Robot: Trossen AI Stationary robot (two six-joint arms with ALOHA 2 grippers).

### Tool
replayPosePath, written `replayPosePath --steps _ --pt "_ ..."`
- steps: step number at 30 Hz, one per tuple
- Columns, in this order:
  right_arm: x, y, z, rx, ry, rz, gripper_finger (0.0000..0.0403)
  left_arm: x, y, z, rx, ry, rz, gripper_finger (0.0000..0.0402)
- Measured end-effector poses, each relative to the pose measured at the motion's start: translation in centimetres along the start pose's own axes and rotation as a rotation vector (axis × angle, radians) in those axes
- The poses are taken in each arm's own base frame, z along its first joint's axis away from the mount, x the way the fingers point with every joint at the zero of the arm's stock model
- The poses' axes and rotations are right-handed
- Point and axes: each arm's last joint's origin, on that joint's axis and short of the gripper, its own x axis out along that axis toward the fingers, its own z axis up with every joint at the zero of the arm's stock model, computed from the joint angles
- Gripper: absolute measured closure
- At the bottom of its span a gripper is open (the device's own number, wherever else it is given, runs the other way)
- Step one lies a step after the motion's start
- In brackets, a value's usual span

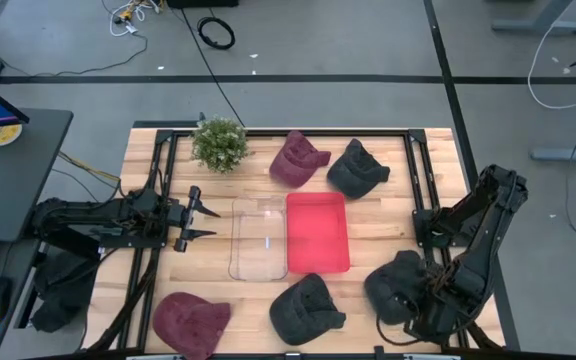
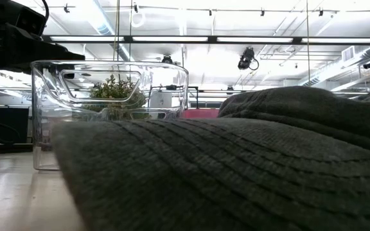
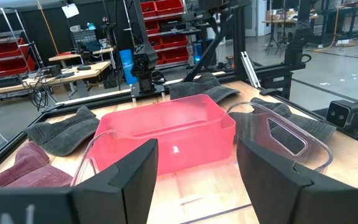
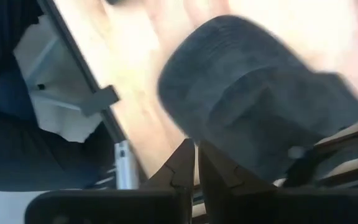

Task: Pick & Place hat
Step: Put the bottom right black cap in the red bin

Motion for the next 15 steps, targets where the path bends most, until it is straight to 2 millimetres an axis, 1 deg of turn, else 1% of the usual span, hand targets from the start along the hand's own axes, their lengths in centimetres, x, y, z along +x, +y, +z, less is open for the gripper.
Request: replayPosePath --steps 5,10,12,15 --pt "0.0 1.6 -0.1 0.015 -0.038 0.154 0.0376 0.0 0.0 0.0 0.000 0.000 0.000 0.0179" --pt "-0.6 3.7 0.4 0.028 -0.089 0.378 0.0376 0.0 0.0 0.0 0.000 0.000 0.000 0.0179" --pt "-1.0 4.6 0.7 -0.011 -0.114 0.471 0.0376 0.0 0.0 0.0 0.000 0.000 0.000 0.0179" --pt "-1.7 5.6 1.3 -0.119 -0.182 0.598 0.0376 0.0 0.0 0.0 0.000 0.000 0.000 0.0179"
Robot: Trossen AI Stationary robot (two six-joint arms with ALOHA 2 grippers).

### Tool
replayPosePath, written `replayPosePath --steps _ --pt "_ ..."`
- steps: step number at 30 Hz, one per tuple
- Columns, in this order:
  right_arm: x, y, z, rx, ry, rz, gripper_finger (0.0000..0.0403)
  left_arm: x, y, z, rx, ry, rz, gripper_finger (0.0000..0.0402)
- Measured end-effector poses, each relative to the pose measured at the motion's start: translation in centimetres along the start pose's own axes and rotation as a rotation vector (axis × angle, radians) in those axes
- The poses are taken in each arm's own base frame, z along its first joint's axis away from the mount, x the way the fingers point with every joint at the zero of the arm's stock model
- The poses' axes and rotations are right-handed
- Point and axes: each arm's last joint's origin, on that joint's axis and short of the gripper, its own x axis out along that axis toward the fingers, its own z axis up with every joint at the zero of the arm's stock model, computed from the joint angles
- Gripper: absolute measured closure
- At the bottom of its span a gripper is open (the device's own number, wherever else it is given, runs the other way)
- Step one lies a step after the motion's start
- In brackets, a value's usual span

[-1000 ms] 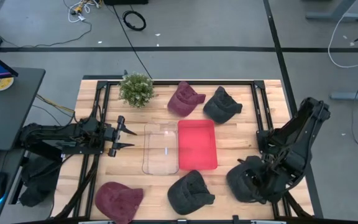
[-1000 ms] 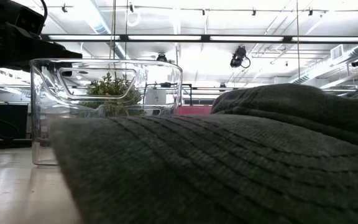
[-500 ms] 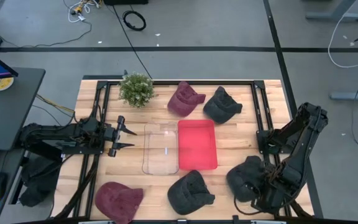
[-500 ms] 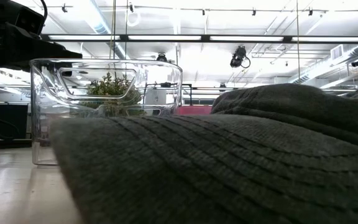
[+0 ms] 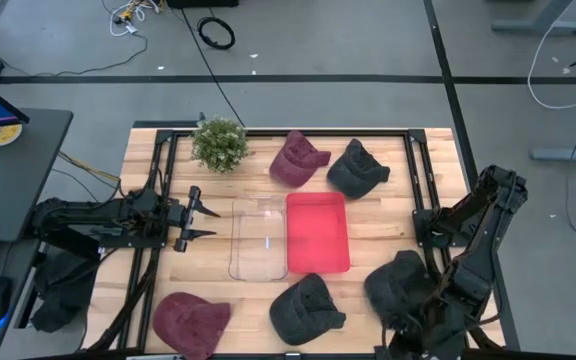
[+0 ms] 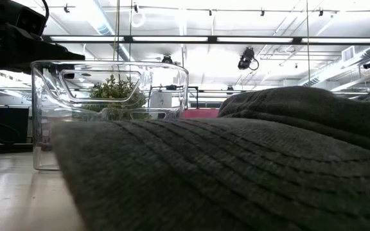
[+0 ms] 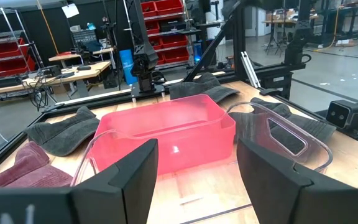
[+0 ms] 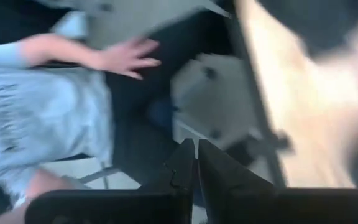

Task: Pick & Place hat
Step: Put the bottom right black cap in the red bin

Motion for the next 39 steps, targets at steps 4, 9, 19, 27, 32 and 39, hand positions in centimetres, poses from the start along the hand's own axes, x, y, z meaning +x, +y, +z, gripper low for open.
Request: replayPosePath --steps 4,9,19,27,32,39 --pt "-0.1 1.2 0.9 -0.187 -0.067 0.135 0.0376 0.0 0.0 0.0 0.000 0.000 0.000 0.0179" --pt "-0.2 1.9 1.2 -0.274 -0.082 0.211 0.0376 0.0 0.0 0.0 0.000 0.000 0.000 0.0179" --pt "-0.4 -3.0 0.0 0.044 0.012 -0.306 0.0376 0.0 0.0 0.0 0.000 0.000 0.001 0.0179" --pt "-1.5 -5.3 -0.3 0.152 -0.121 -0.588 0.0376 0.0 0.0 0.0 0.000 0.000 0.000 0.0179" --pt "-1.1 -5.3 -0.4 0.176 -0.139 -0.583 0.0376 0.0 0.0 0.0 0.000 0.000 0.001 0.0179" --pt "2.2 -8.6 -1.4 0.319 -0.149 -0.636 0.0376 0.0 0.0 0.0 0.000 0.000 0.000 0.0179"
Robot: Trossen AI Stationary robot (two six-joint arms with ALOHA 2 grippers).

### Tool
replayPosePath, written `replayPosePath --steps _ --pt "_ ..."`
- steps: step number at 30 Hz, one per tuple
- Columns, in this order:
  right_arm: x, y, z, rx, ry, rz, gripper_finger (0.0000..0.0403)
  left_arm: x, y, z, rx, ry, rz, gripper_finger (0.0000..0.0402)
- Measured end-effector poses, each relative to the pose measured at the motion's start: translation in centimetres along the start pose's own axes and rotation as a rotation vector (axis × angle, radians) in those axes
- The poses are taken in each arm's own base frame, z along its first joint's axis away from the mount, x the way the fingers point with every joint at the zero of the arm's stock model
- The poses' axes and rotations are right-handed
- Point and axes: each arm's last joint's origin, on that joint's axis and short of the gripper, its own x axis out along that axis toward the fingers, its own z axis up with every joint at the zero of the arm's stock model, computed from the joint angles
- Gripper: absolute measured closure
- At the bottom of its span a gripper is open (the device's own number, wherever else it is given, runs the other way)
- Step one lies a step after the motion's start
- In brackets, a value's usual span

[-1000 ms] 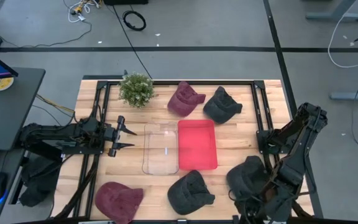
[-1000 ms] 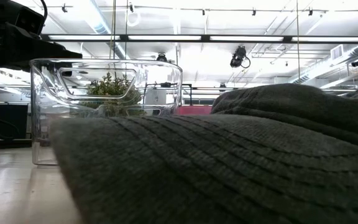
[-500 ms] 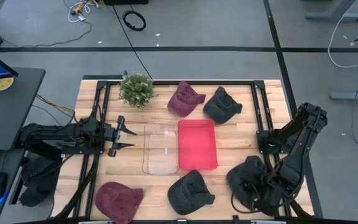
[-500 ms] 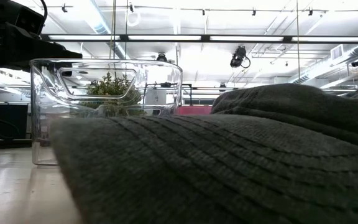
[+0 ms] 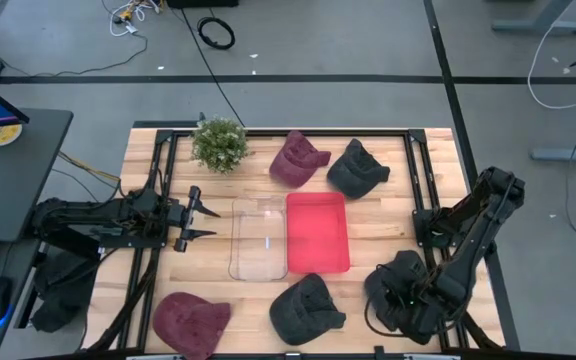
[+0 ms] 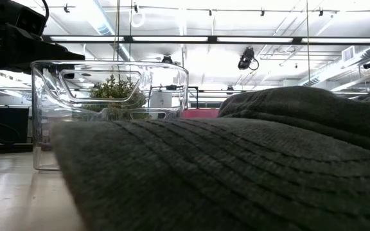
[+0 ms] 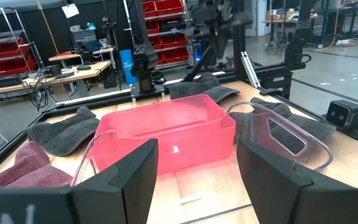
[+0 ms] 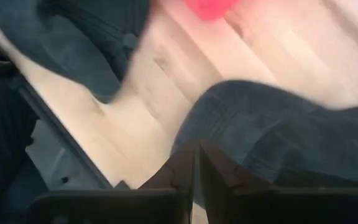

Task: Pick & Place hat
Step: Put the bottom right black cap in the red bin

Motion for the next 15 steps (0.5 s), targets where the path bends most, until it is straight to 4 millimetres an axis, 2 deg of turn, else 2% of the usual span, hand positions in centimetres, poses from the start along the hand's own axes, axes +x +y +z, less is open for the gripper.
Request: replayPosePath --steps 7,15 --pt "3.8 -1.0 -1.1 0.023 0.101 0.027 0.0376 0.0 0.0 0.0 0.000 -0.001 0.000 0.0179" --pt "4.8 -1.5 -1.3 -0.042 0.148 0.027 0.0376 0.0 0.0 0.0 0.000 -0.001 0.000 0.0179"
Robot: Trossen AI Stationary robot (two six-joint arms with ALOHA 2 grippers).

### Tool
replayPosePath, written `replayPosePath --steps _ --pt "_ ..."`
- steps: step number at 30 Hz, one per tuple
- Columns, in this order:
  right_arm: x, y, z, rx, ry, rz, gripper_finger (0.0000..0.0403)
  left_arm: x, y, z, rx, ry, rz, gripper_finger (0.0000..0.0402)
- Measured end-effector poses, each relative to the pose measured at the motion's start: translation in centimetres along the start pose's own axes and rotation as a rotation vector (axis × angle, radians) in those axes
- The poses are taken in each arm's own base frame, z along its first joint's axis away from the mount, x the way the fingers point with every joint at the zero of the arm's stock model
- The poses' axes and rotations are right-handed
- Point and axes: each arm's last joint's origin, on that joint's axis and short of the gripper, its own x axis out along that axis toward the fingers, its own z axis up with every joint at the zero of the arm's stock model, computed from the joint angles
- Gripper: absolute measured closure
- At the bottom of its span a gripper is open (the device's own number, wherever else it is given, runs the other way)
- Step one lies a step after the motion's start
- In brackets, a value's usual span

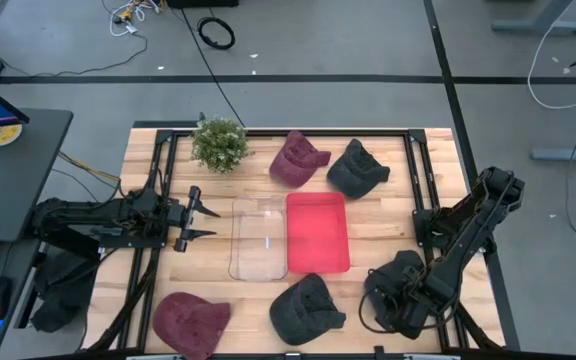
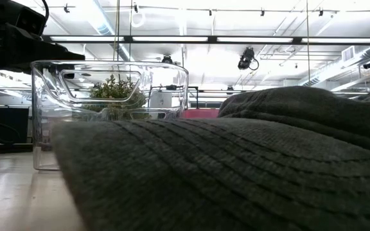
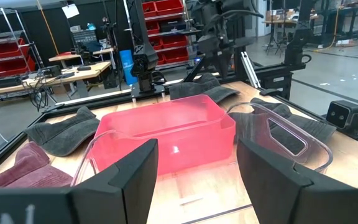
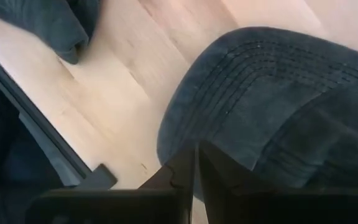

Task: Pick & Place hat
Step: Put the bottom right black cap in the red bin

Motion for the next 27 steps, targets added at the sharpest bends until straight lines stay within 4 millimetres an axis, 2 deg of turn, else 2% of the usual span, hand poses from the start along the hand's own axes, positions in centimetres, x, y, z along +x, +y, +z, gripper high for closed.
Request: replayPosePath --steps 5,16,20,27 --pt "0.1 -0.1 0.1 -0.090 -0.023 -0.006 0.0376 0.0 0.0 0.0 0.000 0.000 0.000 0.0179" --pt "0.1 -0.5 0.2 -0.099 -0.030 -0.053 0.0365 0.0 0.0 0.0 0.000 -0.001 0.000 0.0179" --pt "0.1 -0.8 0.2 -0.097 -0.030 -0.074 0.0334 0.0 0.0 0.0 0.000 0.000 0.000 0.0179" --pt "0.0 -1.1 0.1 -0.091 0.008 -0.109 0.0254 0.0 0.0 0.0 0.000 -0.001 0.000 0.0179"
